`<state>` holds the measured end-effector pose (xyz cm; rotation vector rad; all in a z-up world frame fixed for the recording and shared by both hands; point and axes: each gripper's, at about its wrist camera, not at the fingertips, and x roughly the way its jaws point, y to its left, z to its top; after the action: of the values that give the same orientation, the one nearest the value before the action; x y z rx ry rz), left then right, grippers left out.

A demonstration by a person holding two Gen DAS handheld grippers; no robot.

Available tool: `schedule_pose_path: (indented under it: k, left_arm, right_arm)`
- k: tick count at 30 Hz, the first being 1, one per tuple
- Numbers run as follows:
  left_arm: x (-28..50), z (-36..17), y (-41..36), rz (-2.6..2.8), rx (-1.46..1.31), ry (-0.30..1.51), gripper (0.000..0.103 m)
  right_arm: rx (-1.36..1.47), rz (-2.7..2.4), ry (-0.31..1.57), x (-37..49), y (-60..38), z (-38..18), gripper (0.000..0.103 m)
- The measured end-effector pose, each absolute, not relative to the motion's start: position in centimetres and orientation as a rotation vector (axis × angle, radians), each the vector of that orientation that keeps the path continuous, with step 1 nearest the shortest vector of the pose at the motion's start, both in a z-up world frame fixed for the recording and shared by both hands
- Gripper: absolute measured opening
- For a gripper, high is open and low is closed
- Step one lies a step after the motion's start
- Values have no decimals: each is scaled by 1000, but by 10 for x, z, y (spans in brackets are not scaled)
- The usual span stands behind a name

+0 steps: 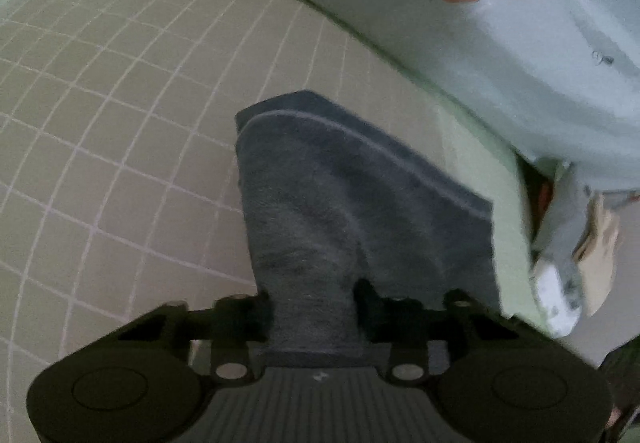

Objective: Fold clothes
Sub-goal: 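Carry the folded jeans with both grippers onto the folded clothes stack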

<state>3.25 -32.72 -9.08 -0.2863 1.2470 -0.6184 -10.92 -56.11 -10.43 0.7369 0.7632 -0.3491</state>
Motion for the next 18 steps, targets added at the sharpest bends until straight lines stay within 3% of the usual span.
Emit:
schedule_pose_path:
  k: [8, 18]
  left_arm:
    - [4, -43, -403, -863, -112, 1129, 32]
    - [-34, 4, -587, -1168, -98, 1035, 32]
  right_arm:
    - [823, -543, 610, -163, -593, -71, 22]
    - [726, -798, 396, -244, -714, -4, 22]
